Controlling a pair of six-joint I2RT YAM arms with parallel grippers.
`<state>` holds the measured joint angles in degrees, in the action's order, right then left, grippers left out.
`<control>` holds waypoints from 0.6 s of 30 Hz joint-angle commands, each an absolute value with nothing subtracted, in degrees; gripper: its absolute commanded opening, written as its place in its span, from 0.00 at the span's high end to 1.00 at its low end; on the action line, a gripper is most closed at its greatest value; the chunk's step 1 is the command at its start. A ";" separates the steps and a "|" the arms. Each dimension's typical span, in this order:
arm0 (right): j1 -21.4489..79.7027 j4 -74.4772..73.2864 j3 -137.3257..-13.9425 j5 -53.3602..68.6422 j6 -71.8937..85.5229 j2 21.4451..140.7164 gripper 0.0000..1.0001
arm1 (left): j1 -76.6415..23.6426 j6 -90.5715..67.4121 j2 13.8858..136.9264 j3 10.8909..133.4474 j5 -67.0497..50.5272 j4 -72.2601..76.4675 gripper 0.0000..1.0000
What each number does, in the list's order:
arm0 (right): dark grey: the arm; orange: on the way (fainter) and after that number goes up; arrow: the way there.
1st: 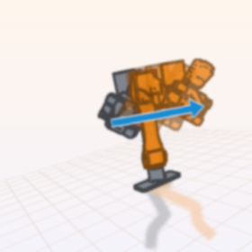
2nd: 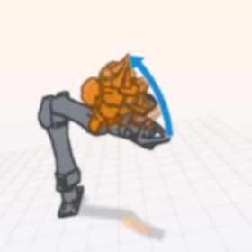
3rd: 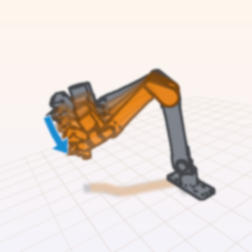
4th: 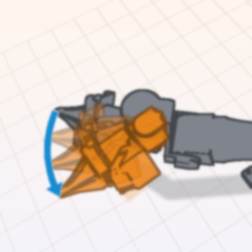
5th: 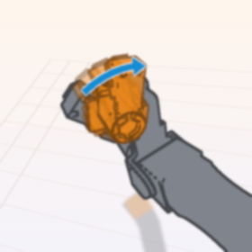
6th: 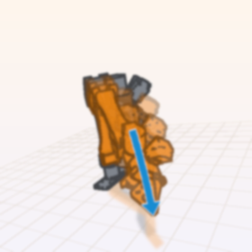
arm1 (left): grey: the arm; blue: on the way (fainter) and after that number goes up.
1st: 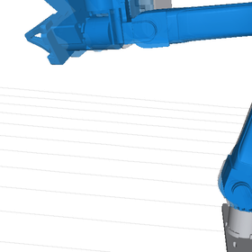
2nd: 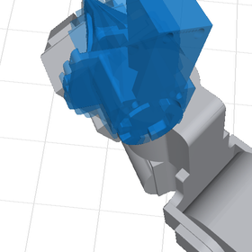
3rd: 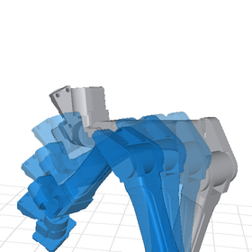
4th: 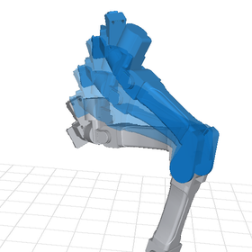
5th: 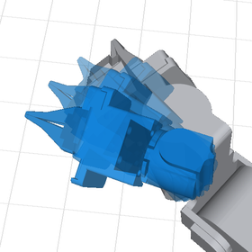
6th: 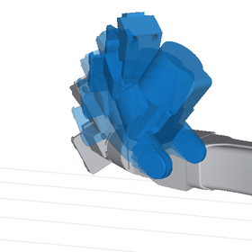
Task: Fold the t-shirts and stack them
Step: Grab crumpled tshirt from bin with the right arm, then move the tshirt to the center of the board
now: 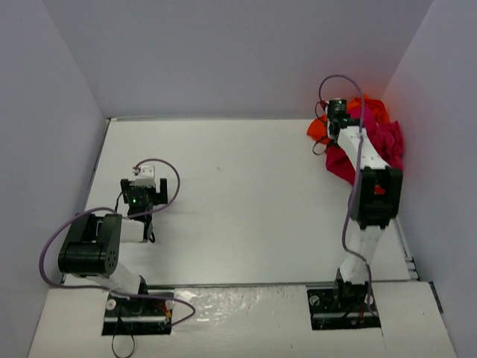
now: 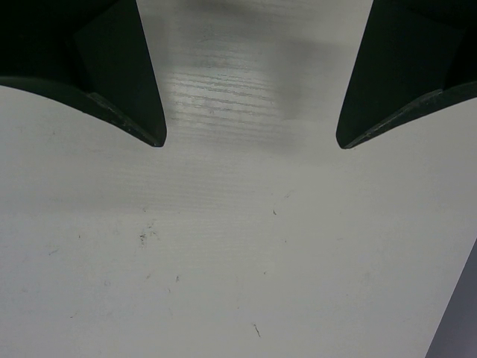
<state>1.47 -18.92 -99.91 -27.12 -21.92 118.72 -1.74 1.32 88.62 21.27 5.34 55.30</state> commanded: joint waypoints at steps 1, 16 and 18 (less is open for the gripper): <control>3.12 -17.90 -98.71 8.19 -21.25 93.09 1.00 | -1.38 0.70 87.54 23.29 4.75 58.27 0.03; 5.97 -45.25 -106.39 68.17 -31.35 82.32 0.98 | -1.39 0.70 87.54 23.29 4.67 58.18 0.03; 7.58 -45.80 -102.79 63.78 -34.41 82.46 0.89 | -1.32 0.70 87.54 23.29 4.75 58.24 0.03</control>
